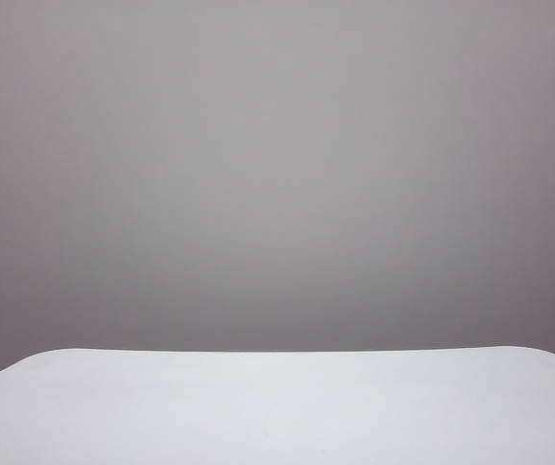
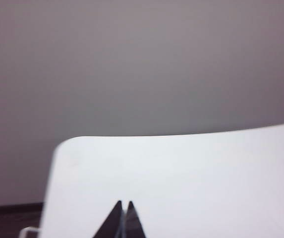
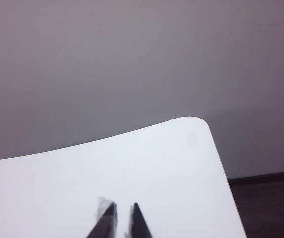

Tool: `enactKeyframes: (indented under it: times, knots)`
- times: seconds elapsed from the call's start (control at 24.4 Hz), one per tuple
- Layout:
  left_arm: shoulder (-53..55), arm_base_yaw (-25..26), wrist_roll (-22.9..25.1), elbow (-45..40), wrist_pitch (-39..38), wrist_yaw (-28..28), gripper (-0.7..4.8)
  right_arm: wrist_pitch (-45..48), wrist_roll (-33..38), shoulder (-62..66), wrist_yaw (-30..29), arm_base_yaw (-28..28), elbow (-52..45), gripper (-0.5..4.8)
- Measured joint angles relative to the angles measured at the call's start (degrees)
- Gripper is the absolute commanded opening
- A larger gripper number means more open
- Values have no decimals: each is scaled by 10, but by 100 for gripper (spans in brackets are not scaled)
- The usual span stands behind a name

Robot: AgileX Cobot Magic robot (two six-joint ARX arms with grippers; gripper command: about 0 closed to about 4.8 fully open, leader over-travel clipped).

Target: Pick up the dice on the table and roll the dice.

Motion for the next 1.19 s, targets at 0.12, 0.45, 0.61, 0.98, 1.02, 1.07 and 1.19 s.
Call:
enactKeyframes:
  times: [0.12, 0.45, 0.61, 0.98, 1.02, 1.07, 1.19]
  knots:
    - [0, 76, -2, 0, 3, 47, -5, -10, 0, 0, 0, 0, 0, 40]
    - [3, 112, -2, 1, -63, 76, -4, -41, -37, 2, 17, 0, 0, 40]
    - [3, 112, -1, 2, -64, 71, -1, -41, -39, 2, 24, 0, 0, 41]
    - [3, 112, -2, 2, -64, 71, -2, -41, -39, 2, 24, 0, 0, 41]
    - [3, 112, -2, 2, -64, 71, -2, -41, -39, 2, 24, 0, 0, 41]
    - [3, 112, -2, 2, -64, 71, -2, -41, -39, 2, 24, 0, 0, 41]
    - [3, 112, -2, 2, -64, 71, -2, -41, -39, 2, 24, 0, 0, 41]
